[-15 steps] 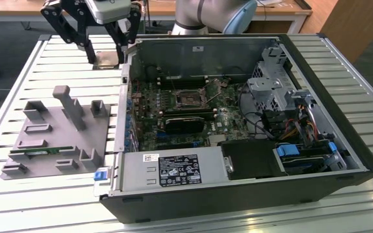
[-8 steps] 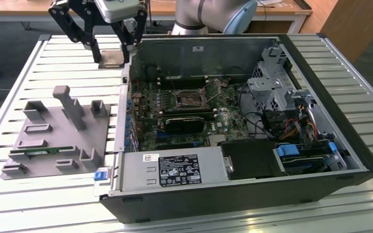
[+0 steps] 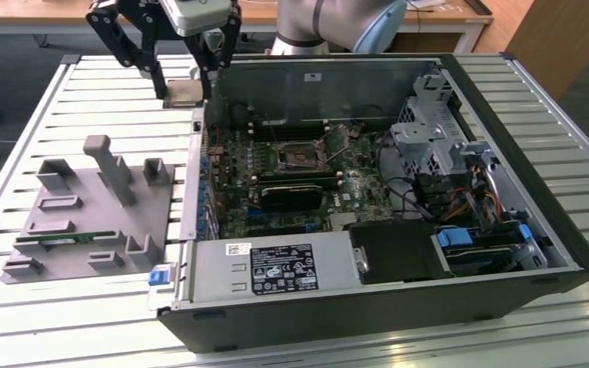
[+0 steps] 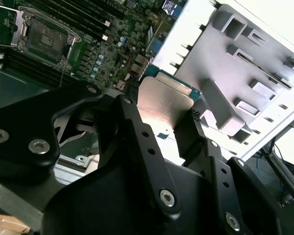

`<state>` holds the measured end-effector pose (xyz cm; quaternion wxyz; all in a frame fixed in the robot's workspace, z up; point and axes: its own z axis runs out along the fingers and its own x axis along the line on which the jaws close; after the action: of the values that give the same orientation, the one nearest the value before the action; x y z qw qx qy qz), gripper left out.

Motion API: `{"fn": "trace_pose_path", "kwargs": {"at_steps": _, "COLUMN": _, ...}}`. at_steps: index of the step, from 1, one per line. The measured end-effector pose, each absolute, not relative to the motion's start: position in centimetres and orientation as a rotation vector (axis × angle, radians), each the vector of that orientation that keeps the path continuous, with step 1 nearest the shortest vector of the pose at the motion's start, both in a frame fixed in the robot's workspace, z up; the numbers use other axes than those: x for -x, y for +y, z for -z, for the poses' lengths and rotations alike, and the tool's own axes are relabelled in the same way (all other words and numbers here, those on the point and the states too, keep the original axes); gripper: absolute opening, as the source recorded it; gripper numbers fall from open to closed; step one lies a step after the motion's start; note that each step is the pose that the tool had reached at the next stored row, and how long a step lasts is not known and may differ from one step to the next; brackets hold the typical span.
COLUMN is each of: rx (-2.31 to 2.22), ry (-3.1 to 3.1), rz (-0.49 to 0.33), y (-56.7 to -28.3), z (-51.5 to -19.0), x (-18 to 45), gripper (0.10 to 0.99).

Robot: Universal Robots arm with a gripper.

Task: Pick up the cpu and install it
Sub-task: 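Pick up the cpu and move it towards the insertion slot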

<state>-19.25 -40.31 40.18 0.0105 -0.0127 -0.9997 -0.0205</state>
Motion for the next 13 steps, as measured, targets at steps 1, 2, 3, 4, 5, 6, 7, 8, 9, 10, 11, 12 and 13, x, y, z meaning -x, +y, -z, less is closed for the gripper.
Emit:
{"fn": "trace_pose_path", "kwargs": {"at_steps": 1, "rx": 0.04, "ry": -3.12, "rz": 0.064, "y": -40.31, "z": -40.18, "x": 19.19, "gripper": 0.541}}
{"fn": "trace_pose_path", "kwargs": {"at_steps": 2, "rx": 0.04, "ry": -3.12, "rz": 0.064, "y": -40.31, "z": -40.17, "x": 19.14, "gripper": 0.541}}
{"fn": "trace_pose_path", "kwargs": {"at_steps": 3, "rx": 0.04, "ry": -3.12, "rz": 0.064, "y": -40.31, "z": -40.17, "x": 19.09, "gripper": 0.541}}
{"fn": "trace_pose_path", "kwargs": {"at_steps": 4, "rx": 0.039, "ry": -3.12, "rz": 0.064, "y": -40.31, "z": -40.17, "x": 19.04, "gripper": 0.541}}
{"fn": "trace_pose_path", "kwargs": {"at_steps": 5, "rx": 0.04, "ry": -3.12, "rz": 0.064, "y": -40.31, "z": -40.17, "x": 18.99, "gripper": 0.541}}
{"fn": "trace_pose_path", "kwargs": {"at_steps": 6, "rx": 0.039, "ry": -3.12, "rz": 0.064, "y": -40.31, "z": -40.17, "x": 18.95, "gripper": 0.541}}
{"fn": "trace_pose_path", "kwargs": {"at_steps": 7, "rx": 0.04, "ry": -3.12, "rz": 0.064, "y": -40.31, "z": -40.17, "x": 18.91, "gripper": 0.541}}
{"fn": "trace_pose_path", "kwargs": {"at_steps": 8, "rx": 0.039, "ry": -3.12, "rz": 0.064, "y": -40.31, "z": -40.17, "x": 18.88, "gripper": 0.541}}
{"fn": "trace_pose_path", "kwargs": {"at_steps": 9, "rx": 0.04, "ry": -3.12, "rz": 0.064, "y": -40.31, "z": -40.17, "x": 18.85, "gripper": 0.541}}
{"fn": "trace_pose_path", "kwargs": {"at_steps": 10, "rx": 0.039, "ry": -3.12, "rz": 0.064, "y": -40.3, "z": -40.17, "x": 18.81, "gripper": 0.541}}
{"fn": "trace_pose_path", "kwargs": {"at_steps": 11, "rx": 0.039, "ry": -3.12, "rz": 0.064, "y": -40.3, "z": -40.17, "x": 18.78, "gripper": 0.541}}
{"fn": "trace_pose_path", "kwargs": {"at_steps": 12, "rx": 0.039, "ry": -3.12, "rz": 0.064, "y": -40.3, "z": -40.17, "x": 18.75, "gripper": 0.541}}
{"fn": "trace_pose_path", "kwargs": {"at_steps": 13, "rx": 0.04, "ry": -3.12, "rz": 0.064, "y": -40.3, "z": -40.16, "x": 18.71, "gripper": 0.541}}
